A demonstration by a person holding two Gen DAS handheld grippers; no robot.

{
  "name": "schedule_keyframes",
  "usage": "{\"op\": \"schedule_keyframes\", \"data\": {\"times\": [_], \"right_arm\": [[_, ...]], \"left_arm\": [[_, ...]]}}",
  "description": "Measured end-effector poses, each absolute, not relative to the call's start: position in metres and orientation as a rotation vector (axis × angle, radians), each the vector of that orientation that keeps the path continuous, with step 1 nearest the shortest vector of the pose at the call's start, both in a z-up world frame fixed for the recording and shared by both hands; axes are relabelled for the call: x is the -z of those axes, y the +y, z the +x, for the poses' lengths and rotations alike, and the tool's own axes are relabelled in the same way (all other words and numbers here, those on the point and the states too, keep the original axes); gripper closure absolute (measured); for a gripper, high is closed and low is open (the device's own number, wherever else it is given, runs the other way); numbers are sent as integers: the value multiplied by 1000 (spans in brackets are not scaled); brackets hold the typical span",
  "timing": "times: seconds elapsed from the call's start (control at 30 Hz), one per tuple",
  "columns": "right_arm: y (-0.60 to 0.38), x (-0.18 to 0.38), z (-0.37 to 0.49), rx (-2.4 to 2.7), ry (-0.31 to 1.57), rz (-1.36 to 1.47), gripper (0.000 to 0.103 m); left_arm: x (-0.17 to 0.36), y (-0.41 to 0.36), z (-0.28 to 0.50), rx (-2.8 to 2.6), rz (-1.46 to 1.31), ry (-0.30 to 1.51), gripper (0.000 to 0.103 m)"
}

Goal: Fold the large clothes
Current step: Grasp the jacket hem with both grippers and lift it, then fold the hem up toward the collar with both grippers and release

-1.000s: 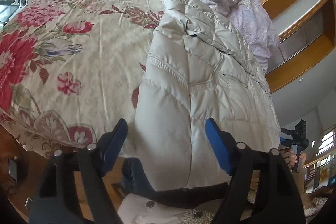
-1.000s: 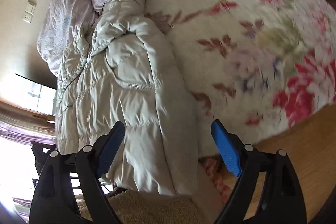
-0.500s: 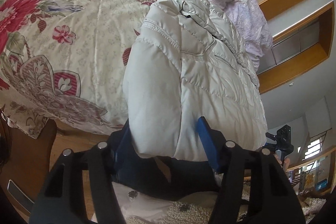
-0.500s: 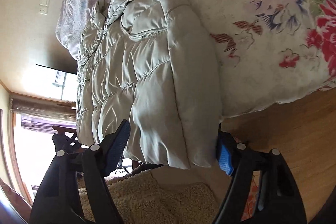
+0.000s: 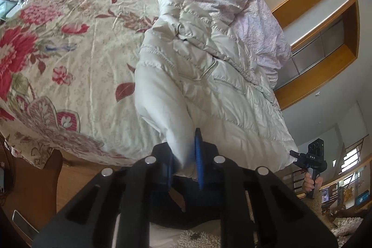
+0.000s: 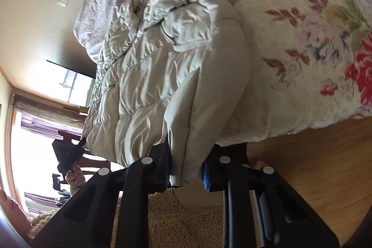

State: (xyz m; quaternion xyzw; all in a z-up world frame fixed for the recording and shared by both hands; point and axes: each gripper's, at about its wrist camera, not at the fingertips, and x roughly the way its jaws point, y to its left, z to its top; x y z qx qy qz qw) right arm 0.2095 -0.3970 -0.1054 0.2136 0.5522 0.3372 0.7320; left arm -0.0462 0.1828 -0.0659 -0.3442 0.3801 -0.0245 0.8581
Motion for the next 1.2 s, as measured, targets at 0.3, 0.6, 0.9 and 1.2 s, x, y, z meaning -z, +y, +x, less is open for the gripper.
{"op": "schedule_keyframes", "data": {"times": [0.3,0.6,0.9,1.2], "right_arm": [[-372,40,221,-676,846,399,86],[-359,2,247,-624,633,394,86],[-330,-40,279,-575,434,377,86],[-260,-49,366,-379,307,260,86]], "left_arm": [[9,193,-15,-6,-659,608,90],[-19,212,22,-52,-673,506,91],[-49,233,67,-61,-685,394,91],[-62,265,165,-170,-661,338,91]]}}
